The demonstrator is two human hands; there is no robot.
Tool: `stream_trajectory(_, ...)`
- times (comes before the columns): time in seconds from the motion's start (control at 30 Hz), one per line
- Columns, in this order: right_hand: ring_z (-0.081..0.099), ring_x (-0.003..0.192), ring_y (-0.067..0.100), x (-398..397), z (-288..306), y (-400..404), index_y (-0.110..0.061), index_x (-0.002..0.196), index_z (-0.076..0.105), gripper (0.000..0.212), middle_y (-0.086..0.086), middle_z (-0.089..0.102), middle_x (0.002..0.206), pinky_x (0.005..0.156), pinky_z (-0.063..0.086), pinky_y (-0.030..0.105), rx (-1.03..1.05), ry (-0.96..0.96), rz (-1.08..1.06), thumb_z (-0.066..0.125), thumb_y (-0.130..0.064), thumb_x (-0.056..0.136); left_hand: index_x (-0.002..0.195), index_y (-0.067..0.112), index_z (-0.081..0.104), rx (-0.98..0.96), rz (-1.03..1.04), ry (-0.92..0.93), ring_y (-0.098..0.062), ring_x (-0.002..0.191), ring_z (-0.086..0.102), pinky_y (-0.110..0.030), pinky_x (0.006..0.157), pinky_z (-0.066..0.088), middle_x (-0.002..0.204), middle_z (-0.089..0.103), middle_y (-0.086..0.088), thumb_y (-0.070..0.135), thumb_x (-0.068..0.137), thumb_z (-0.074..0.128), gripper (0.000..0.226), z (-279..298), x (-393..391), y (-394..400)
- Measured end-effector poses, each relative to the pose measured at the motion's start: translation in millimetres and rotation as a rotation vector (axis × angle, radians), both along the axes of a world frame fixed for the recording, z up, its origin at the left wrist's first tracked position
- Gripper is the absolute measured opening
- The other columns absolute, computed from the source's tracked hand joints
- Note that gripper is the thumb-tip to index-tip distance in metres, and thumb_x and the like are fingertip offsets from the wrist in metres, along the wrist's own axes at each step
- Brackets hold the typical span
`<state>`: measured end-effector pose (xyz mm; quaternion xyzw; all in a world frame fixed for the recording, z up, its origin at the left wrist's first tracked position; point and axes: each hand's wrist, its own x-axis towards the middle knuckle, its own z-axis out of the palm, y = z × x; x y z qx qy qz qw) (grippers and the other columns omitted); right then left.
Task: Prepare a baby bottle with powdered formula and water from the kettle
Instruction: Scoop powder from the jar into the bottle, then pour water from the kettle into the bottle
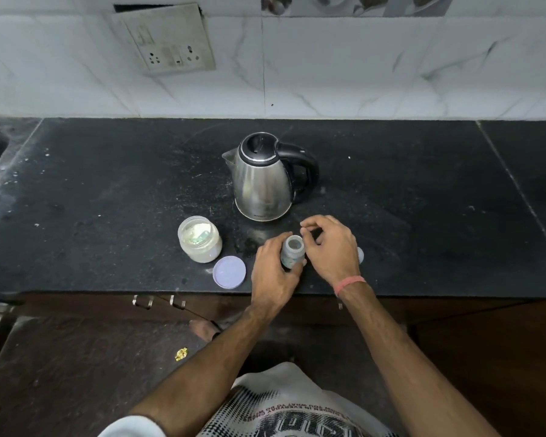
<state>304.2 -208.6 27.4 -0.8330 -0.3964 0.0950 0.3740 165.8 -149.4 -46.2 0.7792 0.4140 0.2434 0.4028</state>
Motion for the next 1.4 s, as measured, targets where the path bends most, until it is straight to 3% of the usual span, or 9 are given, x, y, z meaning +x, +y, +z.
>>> stream_trajectory(0.23,0.064,0.067,0.005,4.4,-11.9,-3.6,-0.031,0.109,0.079,0.017,-0.015,0.073,0.099,0.078,0.063,0.037,-0.003,0.093,-0.039,0.077,-0.019,0.097,0.148,0.033,0.066,-0.017,0.096,-0.054,-0.014,0.134,0.064,-0.048,0.115,0.055,0.142,0.069,0.015,0.040,0.092,0.094,0.063,10.2,3.2,13.1)
stream_trajectory(0.43,0.066,0.068,0.009,8.3,1.6,27.2,-0.036,0.112,0.075,0.022,-0.017,0.074,0.099,0.082,0.063,0.045,0.063,0.127,-0.015,0.076,-0.022,0.096,0.144,0.040,0.067,0.037,0.198,-0.165,-0.012,0.129,0.065,-0.050,0.107,0.058,0.136,0.067,0.019,0.041,0.091,0.094,0.059,33.6,-1.6,36.2)
stream_trajectory(0.63,0.066,0.072,0.006,24.1,33.6,70.6,-0.033,0.124,0.072,0.030,-0.013,0.068,0.115,0.088,0.062,0.046,0.217,0.051,-0.016,0.077,-0.023,0.096,0.142,0.038,0.068,0.085,0.279,-0.300,-0.015,0.129,0.068,-0.050,0.105,0.060,0.134,0.065,0.023,0.036,0.095,0.093,0.054,66.9,-9.0,69.0)
stream_trajectory(0.87,0.066,0.080,0.010,42.1,66.7,111.4,-0.028,0.122,0.073,0.025,-0.007,0.059,0.115,0.087,0.062,0.038,0.288,-0.033,-0.025,0.077,-0.026,0.098,0.142,0.035,0.068,0.075,0.400,-0.382,-0.013,0.129,0.068,-0.046,0.107,0.060,0.135,0.063,0.021,0.027,0.093,0.092,0.055,93.2,-13.1,117.8)
stream_trajectory(0.97,0.063,0.097,0.016,41.2,69.0,129.0,-0.029,0.122,0.073,0.023,-0.004,0.060,0.118,0.088,0.057,0.038,0.199,-0.128,-0.028,0.073,-0.034,0.100,0.140,0.035,0.070,0.060,0.439,-0.408,-0.012,0.127,0.069,-0.045,0.108,0.059,0.134,0.064,0.021,0.021,0.093,0.090,0.053,97.0,-13.7,140.5)
stream_trajectory(1.1,0.052,0.125,0.029,38.1,62.8,144.3,-0.027,0.112,0.078,0.030,0.002,0.065,0.124,0.100,0.051,0.049,0.045,-0.343,-0.171,0.064,-0.051,0.102,0.129,0.040,0.071,0.046,0.374,-0.375,-0.009,0.120,0.071,-0.042,0.104,0.061,0.127,0.065,0.027,0.019,0.093,0.088,0.045,96.1,-17.3,172.4)
stream_trajectory(1.17,0.060,0.118,0.026,40.4,59.6,146.2,-0.028,0.107,0.076,0.033,-0.002,0.070,0.116,0.100,0.050,0.047,0.035,-0.240,-0.177,0.059,-0.056,0.104,0.140,0.035,0.069,0.005,0.344,-0.311,-0.008,0.124,0.070,-0.041,0.109,0.059,0.132,0.063,0.022,0.022,0.091,0.091,0.055,89.2,-22.3,190.0)
stream_trajectory(1.27,0.065,0.085,0.003,39.1,56.7,144.6,-0.029,0.104,0.072,0.027,-0.018,0.073,0.090,0.088,0.055,0.037,0.150,0.052,-0.143,0.061,-0.054,0.107,0.147,0.030,0.066,-0.025,0.302,-0.236,-0.011,0.126,0.070,-0.046,0.112,0.058,0.136,0.065,0.015,0.021,0.089,0.094,0.065,76.4,-29.6,212.8)
stream_trajectory(1.4,0.069,0.079,0.005,42.1,52.9,149.0,-0.025,0.083,0.070,0.040,-0.013,0.075,0.078,0.085,0.057,0.036,0.209,0.195,-0.206,0.067,-0.060,0.101,0.144,0.031,0.065,-0.076,0.272,-0.177,-0.005,0.118,0.074,-0.043,0.108,0.062,0.124,0.075,0.019,0.024,0.079,0.104,0.077,71.0,-35.9,225.5)
